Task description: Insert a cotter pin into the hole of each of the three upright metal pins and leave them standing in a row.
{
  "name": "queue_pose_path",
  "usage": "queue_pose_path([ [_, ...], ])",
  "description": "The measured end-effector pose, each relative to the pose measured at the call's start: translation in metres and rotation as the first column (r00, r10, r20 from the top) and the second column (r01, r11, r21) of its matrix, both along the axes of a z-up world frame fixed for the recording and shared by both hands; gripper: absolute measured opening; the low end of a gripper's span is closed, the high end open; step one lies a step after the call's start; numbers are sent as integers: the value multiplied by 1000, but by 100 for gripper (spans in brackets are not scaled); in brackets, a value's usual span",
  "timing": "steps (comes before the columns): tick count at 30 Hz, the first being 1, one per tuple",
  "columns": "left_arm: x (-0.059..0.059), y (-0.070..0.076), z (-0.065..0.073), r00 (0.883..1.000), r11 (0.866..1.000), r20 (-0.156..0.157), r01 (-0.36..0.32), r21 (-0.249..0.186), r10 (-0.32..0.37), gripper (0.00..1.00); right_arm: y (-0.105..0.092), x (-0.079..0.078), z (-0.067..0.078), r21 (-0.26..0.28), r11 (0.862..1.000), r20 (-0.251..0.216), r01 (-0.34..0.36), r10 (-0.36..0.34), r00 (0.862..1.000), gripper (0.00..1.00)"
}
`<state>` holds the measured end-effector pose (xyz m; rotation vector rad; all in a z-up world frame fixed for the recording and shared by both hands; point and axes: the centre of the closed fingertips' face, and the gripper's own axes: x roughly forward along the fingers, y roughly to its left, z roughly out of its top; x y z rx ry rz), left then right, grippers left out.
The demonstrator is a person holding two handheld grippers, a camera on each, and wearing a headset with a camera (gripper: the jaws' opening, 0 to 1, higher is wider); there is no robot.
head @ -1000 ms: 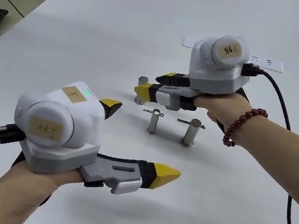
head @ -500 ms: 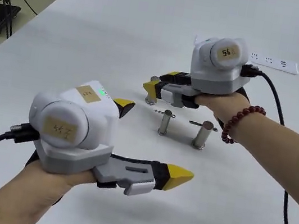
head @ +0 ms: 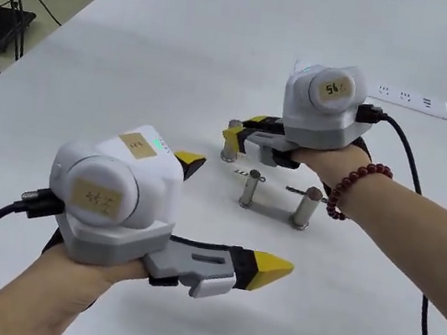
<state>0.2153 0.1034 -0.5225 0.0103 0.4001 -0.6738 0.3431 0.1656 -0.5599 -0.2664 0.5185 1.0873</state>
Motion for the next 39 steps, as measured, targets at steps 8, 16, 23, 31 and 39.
queue_pose_path([
  [8,0,-1,0,1000,1000,1,4,-2,-4,94,-2,-3,1,-29,999,30,-21,22,999,8],
  [16,0,-1,1,1000,1000,4,6,-1,-6,94,-11,-3,1,-57,997,37,-43,45,998,8],
  [23,-1,-2,1,1000,1000,5,10,3,-10,94,-34,4,2,-73,997,39,-25,28,999,8],
  [31,-3,-3,0,1000,1000,8,17,8,-17,94,-66,9,3,-88,996,41,26,-23,999,8],
  [39,-4,-4,-2,1000,1000,1,21,14,-21,94,-95,7,5,-99,993,35,65,-62,997,8],
])
